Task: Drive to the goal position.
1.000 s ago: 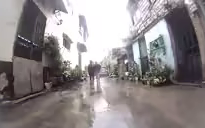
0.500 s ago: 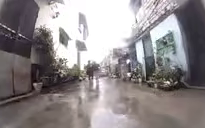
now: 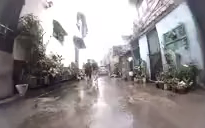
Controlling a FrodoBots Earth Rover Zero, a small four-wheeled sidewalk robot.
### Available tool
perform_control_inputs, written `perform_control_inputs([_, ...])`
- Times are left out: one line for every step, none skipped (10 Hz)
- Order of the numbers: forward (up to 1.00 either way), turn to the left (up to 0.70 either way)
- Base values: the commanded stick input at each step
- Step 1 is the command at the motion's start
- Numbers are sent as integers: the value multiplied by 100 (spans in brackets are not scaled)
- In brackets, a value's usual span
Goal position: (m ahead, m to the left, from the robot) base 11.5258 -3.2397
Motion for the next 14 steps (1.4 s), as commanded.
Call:
perform_control_inputs([99, 0])
perform_control_inputs([99, 0])
perform_control_inputs([99, 0])
perform_control_inputs([99, 0])
perform_control_inputs([99, 0])
perform_control_inputs([99, 0])
perform_control_inputs([99, 0])
perform_control_inputs([99, 0])
perform_control_inputs([99, 0])
perform_control_inputs([99, 0])
perform_control_inputs([99, 0])
perform_control_inputs([99, 0])
perform_control_inputs([99, 0])
perform_control_inputs([99, 0])
